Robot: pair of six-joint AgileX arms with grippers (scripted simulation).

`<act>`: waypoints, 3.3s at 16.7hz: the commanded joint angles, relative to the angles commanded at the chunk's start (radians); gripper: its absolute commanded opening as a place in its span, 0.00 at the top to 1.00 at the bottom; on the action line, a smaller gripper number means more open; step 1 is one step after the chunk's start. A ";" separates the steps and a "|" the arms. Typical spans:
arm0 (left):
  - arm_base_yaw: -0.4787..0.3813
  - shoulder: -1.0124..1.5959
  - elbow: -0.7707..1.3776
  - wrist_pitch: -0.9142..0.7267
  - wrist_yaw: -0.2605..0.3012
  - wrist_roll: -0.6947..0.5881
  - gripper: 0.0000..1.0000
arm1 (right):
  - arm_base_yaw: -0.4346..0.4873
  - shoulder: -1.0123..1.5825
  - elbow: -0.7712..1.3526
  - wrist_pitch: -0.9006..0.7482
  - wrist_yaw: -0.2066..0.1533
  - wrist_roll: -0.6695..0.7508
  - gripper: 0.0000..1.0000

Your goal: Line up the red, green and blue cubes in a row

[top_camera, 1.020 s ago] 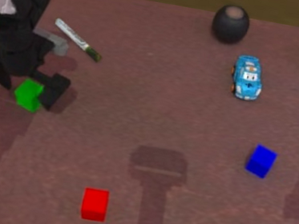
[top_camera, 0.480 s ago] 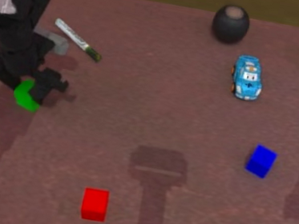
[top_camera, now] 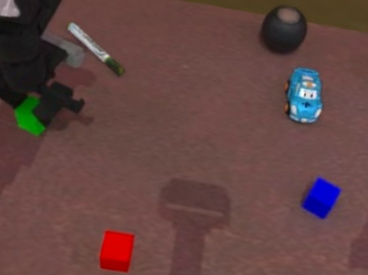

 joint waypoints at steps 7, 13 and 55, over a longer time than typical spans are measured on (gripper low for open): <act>0.007 -0.074 0.076 -0.119 0.009 -0.005 1.00 | 0.000 0.000 0.000 0.000 0.000 0.000 0.00; 0.017 -0.130 0.153 -0.248 0.008 -0.006 1.00 | 0.000 0.000 0.000 0.000 0.000 0.000 0.00; -0.824 -0.231 -0.217 0.005 -0.033 -1.200 0.92 | 0.000 0.000 0.000 0.000 0.000 0.000 0.00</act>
